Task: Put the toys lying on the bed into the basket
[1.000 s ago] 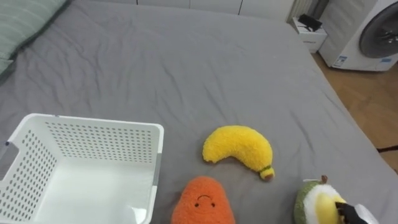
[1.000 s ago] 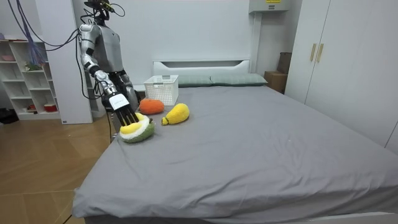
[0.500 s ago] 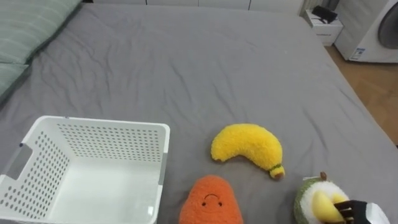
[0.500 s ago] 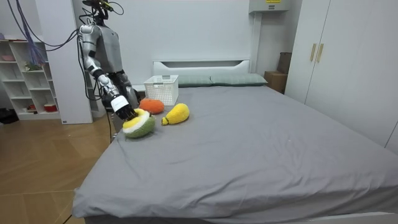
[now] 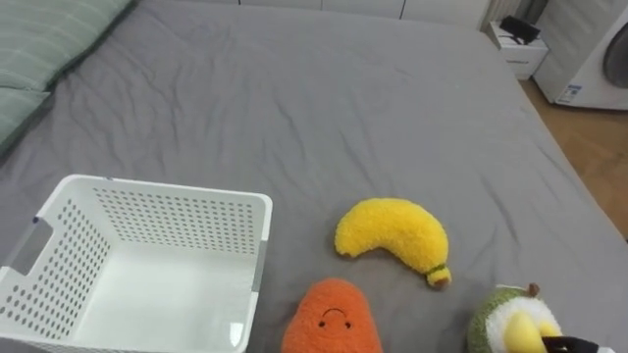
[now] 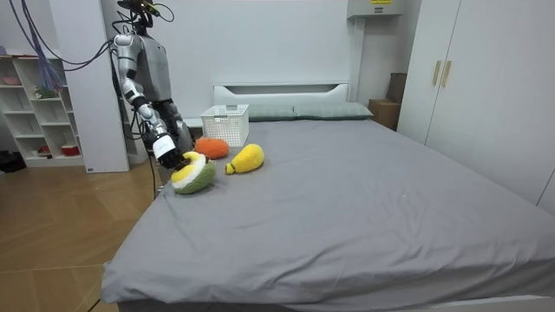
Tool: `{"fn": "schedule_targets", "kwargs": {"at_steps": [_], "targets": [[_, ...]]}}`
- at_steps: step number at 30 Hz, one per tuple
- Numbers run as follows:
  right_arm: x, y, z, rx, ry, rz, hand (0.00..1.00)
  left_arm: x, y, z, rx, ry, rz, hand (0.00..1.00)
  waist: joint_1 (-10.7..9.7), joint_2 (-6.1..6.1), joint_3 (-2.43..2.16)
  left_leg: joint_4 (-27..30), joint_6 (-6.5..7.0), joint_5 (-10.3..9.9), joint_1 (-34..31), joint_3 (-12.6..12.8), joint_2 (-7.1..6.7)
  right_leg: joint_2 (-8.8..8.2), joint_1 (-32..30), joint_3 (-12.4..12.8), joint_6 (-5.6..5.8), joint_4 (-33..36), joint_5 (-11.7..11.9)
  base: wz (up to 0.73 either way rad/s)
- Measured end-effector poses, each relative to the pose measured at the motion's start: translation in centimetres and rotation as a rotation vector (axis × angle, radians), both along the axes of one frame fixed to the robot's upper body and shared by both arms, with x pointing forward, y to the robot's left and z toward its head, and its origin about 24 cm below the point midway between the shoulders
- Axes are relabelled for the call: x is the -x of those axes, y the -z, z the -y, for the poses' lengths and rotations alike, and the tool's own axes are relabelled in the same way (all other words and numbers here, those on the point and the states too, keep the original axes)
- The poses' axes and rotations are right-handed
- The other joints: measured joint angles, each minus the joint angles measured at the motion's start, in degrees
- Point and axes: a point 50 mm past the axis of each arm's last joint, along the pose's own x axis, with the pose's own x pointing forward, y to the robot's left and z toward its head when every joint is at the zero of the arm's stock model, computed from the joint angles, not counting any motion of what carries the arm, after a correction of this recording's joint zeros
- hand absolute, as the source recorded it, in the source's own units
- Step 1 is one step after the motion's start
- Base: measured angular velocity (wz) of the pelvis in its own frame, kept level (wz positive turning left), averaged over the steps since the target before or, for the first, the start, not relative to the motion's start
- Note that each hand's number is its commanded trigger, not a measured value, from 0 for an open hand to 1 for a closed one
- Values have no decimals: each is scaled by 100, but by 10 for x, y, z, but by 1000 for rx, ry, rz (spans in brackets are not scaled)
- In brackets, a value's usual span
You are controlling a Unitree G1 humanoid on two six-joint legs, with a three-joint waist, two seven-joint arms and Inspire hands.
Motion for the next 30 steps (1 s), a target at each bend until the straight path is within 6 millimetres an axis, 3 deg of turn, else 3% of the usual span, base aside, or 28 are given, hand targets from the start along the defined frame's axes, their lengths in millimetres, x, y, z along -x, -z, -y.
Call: {"fn": "schedule_targets", "kwargs": {"at_steps": [4,6,10,12,20,26,30], "targets": [[-29,-23,-3,13,-54,153,100,-5,0,-1,25,-8,25,0,-79,12,4,3,1,0,-1,25,0,-2,-22,8,0,11,0,-3],[-58,-53,-7,39,-109,326,100,-3,0,-2,37,-33,28,0,-126,17,4,10,0,1,1,25,2,-1,-36,2,-1,3,0,0],[-92,-101,-10,81,-188,548,100,-8,0,-1,57,-38,51,0,-109,4,-4,25,-1,2,-84,18,1,-4,-125,-13,-1,-3,1,1],[-99,-114,-12,77,-221,607,100,-10,-1,-2,56,-33,59,0,-109,-6,-6,29,-1,2,-106,14,4,-2,-134,-16,-3,3,4,0],[-126,-137,-31,19,-353,696,100,-16,-1,-3,71,-24,69,0,71,-6,15,4,-1,3,-117,10,9,-6,-133,-23,-2,43,5,0],[-144,-161,-48,-2,-462,775,100,-21,-2,-3,69,-18,92,0,252,-53,-13,86,0,3,-185,-106,6,-35,-145,-196,-1,105,4,10],[-156,-170,-72,-36,-572,802,100,-22,-1,-4,68,-17,92,0,397,-104,9,115,0,3,-209,-229,-9,-49,-87,-318,0,103,4,13]]}}
